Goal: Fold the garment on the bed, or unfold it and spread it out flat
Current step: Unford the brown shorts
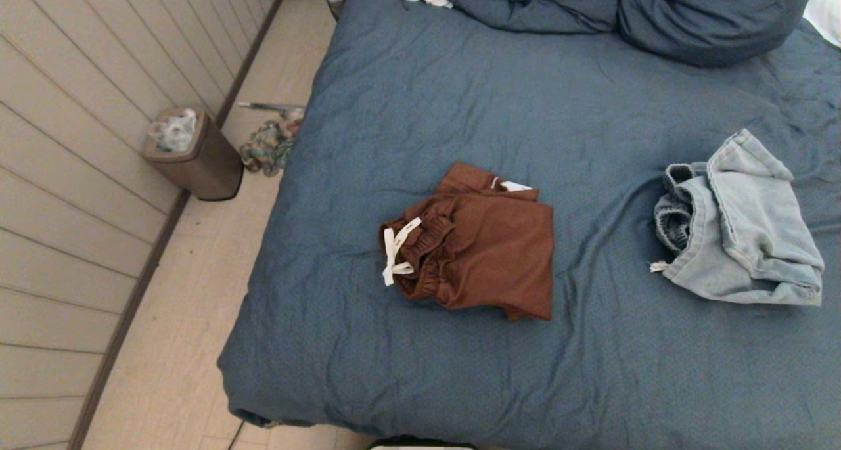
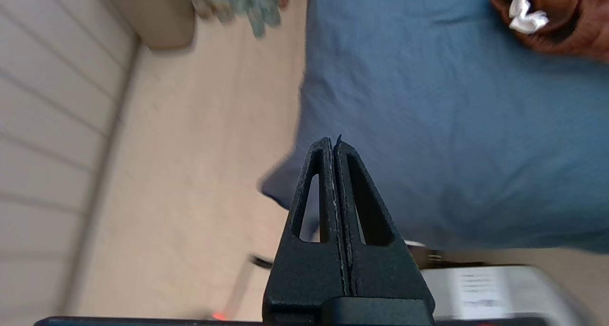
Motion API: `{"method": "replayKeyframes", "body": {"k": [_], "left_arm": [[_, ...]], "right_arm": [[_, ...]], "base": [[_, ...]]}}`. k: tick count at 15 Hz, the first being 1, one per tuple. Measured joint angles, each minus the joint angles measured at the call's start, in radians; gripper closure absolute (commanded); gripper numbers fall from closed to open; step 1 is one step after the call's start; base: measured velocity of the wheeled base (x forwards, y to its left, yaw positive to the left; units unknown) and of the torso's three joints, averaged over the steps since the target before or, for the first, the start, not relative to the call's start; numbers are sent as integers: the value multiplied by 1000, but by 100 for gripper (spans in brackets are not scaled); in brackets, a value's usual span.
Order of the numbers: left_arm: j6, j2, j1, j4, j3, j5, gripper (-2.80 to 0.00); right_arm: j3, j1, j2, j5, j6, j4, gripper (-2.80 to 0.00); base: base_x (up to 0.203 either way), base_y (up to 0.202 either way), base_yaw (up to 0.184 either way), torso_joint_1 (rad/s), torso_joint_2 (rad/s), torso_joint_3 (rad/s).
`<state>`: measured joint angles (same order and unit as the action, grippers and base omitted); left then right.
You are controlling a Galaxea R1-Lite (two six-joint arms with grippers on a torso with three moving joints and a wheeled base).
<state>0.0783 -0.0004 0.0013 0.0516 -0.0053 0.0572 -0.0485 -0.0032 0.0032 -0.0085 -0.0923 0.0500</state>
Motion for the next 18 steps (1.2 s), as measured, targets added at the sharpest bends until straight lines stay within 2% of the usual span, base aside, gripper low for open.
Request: {"method": "replayKeyframes", "body": {"k": [1, 2, 6, 7, 9, 12, 13, 16, 18], "left_arm": [[5, 0, 0, 9, 3, 0, 0], [-17, 0, 0, 6, 4, -4, 0], [-163, 0, -1, -49, -1, -62, 0], [-176, 0, -1, -54, -4, -66, 0], [-130, 0, 0, -42, -4, -67, 0], [46, 0, 0, -63, 1, -26, 0], [56, 0, 0, -65, 3, -23, 0], [-10, 0, -1, -66, 5, -29, 0], [-15, 0, -1, -67, 5, -30, 0]], "right_arm": [[24, 0, -3, 30, 19, -42, 0], [35, 1, -4, 37, 49, -52, 0], [47, 1, -6, 8, 91, -57, 0], [48, 1, -6, 8, 92, -57, 0], [48, 1, -6, 7, 92, -55, 0], [48, 1, -6, 7, 92, -54, 0], [48, 2, -6, 8, 92, -54, 0], [48, 2, -6, 9, 91, -53, 0], [48, 2, -6, 9, 91, -53, 0]], "base": [[0, 0, 0, 0, 0, 0], [0, 0, 0, 0, 0, 0], [0, 0, 0, 0, 0, 0], [0, 0, 0, 0, 0, 0], [0, 0, 0, 0, 0, 0], [0, 0, 0, 0, 0, 0], [0, 0, 0, 0, 0, 0], [0, 0, 0, 0, 0, 0], [0, 0, 0, 0, 0, 0]]}}
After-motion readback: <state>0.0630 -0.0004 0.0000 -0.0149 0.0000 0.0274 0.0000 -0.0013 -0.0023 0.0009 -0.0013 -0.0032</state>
